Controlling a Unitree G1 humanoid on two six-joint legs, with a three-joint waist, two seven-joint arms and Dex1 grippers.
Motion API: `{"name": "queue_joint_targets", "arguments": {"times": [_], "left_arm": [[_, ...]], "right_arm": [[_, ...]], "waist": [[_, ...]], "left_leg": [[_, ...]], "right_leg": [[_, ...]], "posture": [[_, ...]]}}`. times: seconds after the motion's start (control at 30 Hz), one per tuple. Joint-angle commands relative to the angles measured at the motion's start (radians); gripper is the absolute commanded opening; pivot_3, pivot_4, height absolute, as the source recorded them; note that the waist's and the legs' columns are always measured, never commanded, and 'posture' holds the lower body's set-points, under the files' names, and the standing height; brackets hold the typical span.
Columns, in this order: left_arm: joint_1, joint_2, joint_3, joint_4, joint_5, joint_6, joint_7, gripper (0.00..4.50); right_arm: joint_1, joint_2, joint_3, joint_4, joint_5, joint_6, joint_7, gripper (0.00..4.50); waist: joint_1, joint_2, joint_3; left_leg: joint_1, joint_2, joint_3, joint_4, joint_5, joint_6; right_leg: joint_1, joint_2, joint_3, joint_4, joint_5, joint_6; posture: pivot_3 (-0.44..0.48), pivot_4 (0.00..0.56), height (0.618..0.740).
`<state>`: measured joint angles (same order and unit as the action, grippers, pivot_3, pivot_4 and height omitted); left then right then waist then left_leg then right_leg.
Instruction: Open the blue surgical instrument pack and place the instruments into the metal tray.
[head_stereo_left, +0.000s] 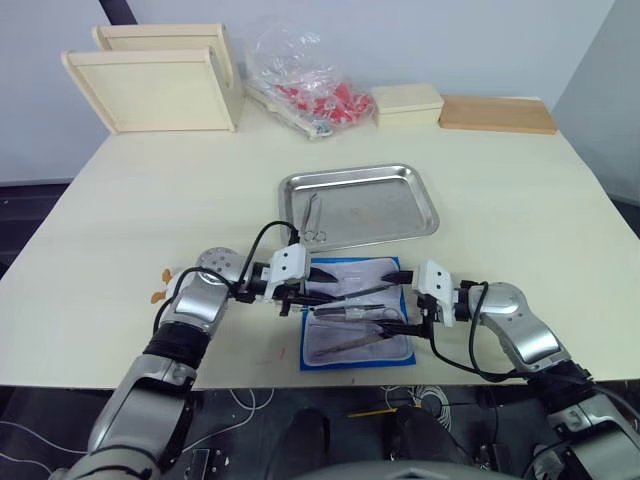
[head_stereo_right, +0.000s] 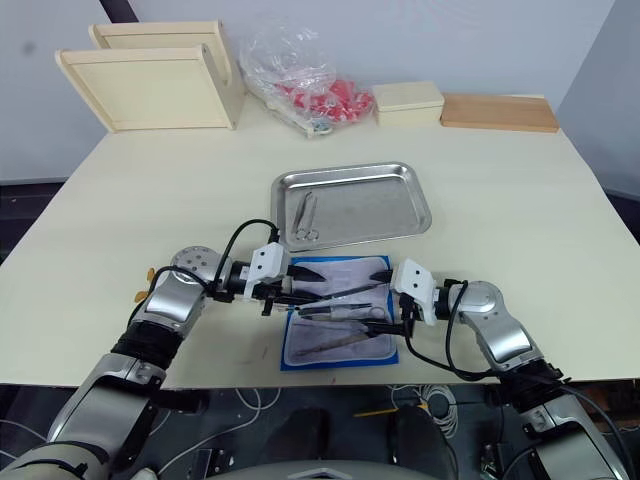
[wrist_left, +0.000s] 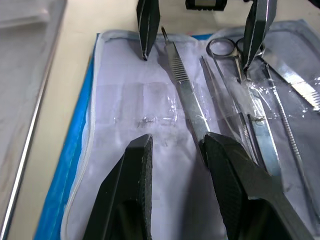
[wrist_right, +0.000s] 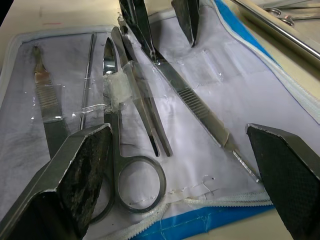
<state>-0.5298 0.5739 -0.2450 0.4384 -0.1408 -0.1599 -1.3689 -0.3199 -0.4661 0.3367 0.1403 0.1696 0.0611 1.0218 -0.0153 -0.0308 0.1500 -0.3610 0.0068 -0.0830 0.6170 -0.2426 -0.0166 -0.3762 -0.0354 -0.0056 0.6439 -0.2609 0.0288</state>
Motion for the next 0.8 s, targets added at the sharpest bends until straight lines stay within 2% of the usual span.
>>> {"name": "queue_joint_targets", "arguments": {"times": [0.03,0.5,0.6,0.67,0.8], "left_arm": [[-0.001,-0.005,0.0,0.003,-0.001,-0.021,-0.018,1.76],[0.016,-0.024,-0.006,0.011,0.024,-0.03,-0.006,1.76],[0.015,-0.029,-0.002,0.014,0.021,-0.024,-0.007,0.97],[0.016,-0.032,0.003,0.012,0.014,-0.011,-0.007,0.04],[0.013,-0.035,0.015,-0.015,-0.018,0.039,-0.021,0.01]], "right_arm": [[0.062,-0.037,0.045,0.115,-0.111,0.055,-0.04,4.5],[0.061,-0.038,0.044,0.116,-0.111,0.055,-0.04,4.5],[0.06,-0.038,0.044,0.118,-0.111,0.054,-0.04,4.5],[0.059,-0.038,0.045,0.118,-0.111,0.054,-0.04,4.5],[0.057,-0.037,0.045,0.121,-0.112,0.053,-0.04,4.5]], "waist": [[0.001,0.0,0.0],[0.001,0.002,-0.002],[0.001,0.002,-0.002],[0.001,0.002,-0.003],[0.001,0.003,-0.003]], "left_leg": [[0.0,0.0,0.0,0.0,0.0,0.0],[0.0,0.0,0.0,0.0,0.0,0.0],[0.0,0.0,0.0,0.0,0.0,0.0],[0.0,0.0,0.0,0.0,0.0,0.0],[0.0,0.0,0.0,0.0,0.0,0.0]], "right_leg": [[0.0,0.0,0.0,0.0,0.0,0.0],[0.0,0.0,0.0,0.0,0.0,0.0],[0.0,0.0,0.0,0.0,0.0,0.0],[0.0,0.0,0.0,0.0,0.0,0.0],[0.0,0.0,0.0,0.0,0.0,0.0]], "posture": [[0.0,0.15,0.74],[0.0,0.15,0.74],[0.0,0.15,0.74],[0.0,0.15,0.74],[0.0,0.15,0.74]]}}
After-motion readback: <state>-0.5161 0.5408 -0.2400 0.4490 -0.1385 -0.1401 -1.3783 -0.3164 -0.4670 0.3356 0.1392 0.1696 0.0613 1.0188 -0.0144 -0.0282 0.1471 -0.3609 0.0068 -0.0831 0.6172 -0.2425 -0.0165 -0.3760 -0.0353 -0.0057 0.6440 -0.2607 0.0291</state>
